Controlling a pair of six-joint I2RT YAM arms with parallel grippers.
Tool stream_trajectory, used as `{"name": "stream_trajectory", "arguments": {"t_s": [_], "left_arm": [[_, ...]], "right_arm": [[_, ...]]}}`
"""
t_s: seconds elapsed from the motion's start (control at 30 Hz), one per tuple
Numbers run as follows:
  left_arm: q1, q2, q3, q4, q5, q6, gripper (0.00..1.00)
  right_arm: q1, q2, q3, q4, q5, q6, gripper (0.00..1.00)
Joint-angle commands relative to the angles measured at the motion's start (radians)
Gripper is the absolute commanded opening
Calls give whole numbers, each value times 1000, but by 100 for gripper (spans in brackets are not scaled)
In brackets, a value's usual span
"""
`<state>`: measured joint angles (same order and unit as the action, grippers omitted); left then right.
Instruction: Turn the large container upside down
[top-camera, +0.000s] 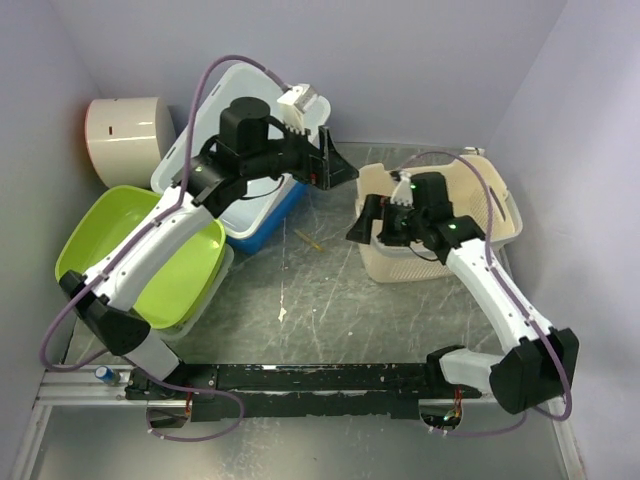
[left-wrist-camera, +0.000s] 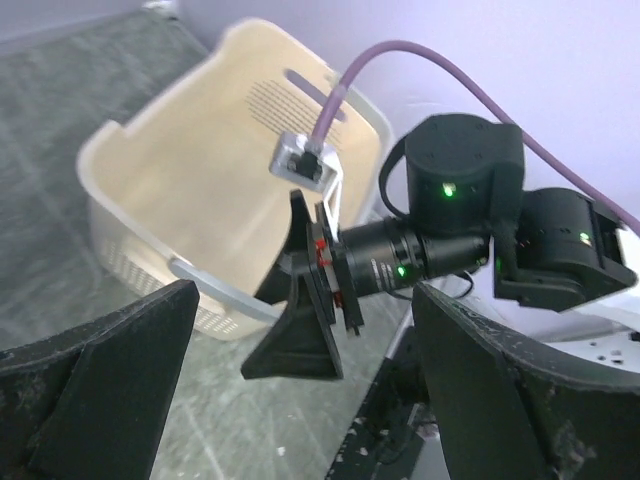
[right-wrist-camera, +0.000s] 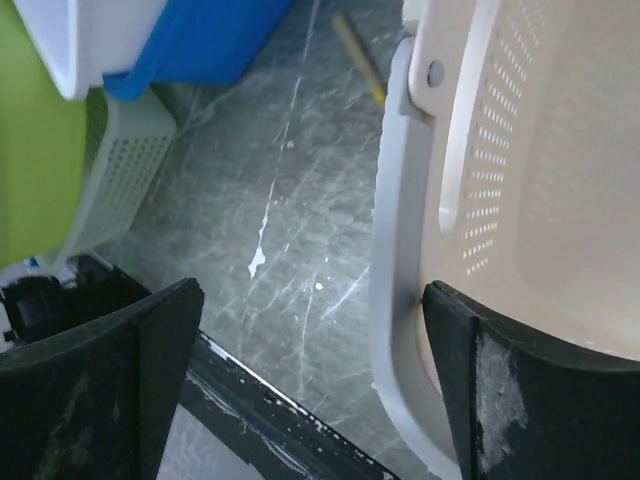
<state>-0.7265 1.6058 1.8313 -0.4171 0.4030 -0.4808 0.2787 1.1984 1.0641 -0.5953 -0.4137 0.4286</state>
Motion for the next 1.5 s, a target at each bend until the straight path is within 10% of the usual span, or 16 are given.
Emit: {"name": "stream_trajectory", "arguments": {"t_s": [0.0,0.13,0.3,0.43,0.57,0.67,0.9,1.07,1.47], "left_arm": [[44,-49,-45,-131,-164,77,100],[85,-86,-91,-137,-178,75,100],[97,-113,-116,-151,-206,86,99],[98,-125,-146,-137,-196,74,100],[99,-142,-179,-121,-181,66,100],[99,-164,-195,-108,-167,75,99],[98,-230,-254,-55,-110,160,100],[99,-216,-281,-7,-43,167,100],[98,-200,-297,24,-1,153,99]], "right_arm": [[175,99,96,-38,88,-10,85],[245,200,184,-101,237,-29,57],[250,307,281,-76,379,30,0],[207,429,427,-86,547,213,0],[52,480,429,109,390,409,0],[-10,495,454,220,275,439,24],[-13,434,599,-20,346,-56,89],[-11,284,394,-36,434,-387,91],[-11,221,240,-166,486,-492,90]]}}
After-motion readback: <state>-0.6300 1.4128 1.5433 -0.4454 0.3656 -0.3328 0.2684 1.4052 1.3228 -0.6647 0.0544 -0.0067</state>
